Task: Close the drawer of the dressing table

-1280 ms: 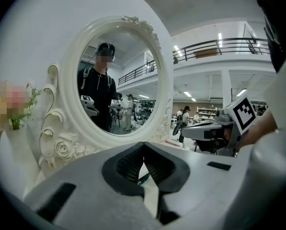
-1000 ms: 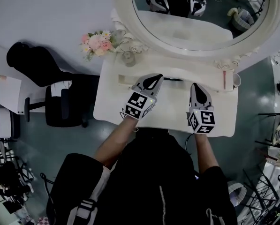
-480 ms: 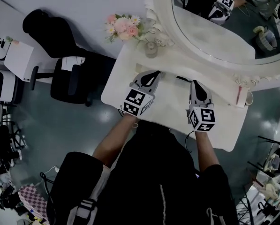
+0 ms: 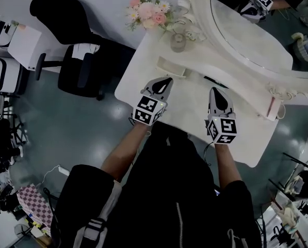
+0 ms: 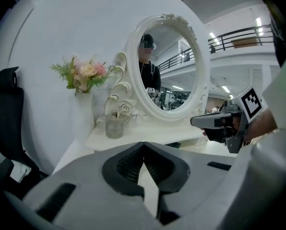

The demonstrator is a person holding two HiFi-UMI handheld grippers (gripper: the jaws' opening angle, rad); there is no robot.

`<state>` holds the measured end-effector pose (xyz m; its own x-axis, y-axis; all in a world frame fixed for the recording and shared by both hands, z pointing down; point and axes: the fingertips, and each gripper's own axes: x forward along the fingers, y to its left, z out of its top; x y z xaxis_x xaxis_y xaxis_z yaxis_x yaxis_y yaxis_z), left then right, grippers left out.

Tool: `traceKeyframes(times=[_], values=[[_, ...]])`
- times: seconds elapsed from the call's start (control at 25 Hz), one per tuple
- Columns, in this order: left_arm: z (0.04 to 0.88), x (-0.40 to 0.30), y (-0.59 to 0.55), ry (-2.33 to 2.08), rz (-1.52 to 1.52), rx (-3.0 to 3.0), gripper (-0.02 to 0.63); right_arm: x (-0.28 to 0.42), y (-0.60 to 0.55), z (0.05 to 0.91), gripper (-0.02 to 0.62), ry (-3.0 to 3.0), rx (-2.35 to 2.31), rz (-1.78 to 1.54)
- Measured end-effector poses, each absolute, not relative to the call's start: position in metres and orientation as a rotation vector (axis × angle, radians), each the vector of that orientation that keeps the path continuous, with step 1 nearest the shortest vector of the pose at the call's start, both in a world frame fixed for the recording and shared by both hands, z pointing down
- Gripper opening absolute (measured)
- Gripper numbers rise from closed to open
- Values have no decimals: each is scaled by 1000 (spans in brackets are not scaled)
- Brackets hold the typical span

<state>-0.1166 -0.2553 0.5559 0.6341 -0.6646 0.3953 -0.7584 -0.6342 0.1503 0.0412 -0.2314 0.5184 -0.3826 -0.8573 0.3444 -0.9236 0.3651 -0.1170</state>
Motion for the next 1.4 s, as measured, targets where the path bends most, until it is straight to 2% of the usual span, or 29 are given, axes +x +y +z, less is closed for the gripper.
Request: traceKeyframes(times=[0.4,0.48,0.68,0.96,1.4], values=[[590,-123,-243,-1172,470,2482,8,41,-220,531,2,-2376,1583,460],[598,-127,-244,-1188,483,2453,81,43,-219,531,2,-2370,1586,460],[629,-140,-247,-1219,529,2348,202,47,-217,531,2,-2358,1596,462],[681,-153,-249,-1205,610,2240,202,48,-212,532,2,-2337,1599,465],[705,-154,-286,-1199,586,2152,161,62,-199,541,2,-2269,1669,498]])
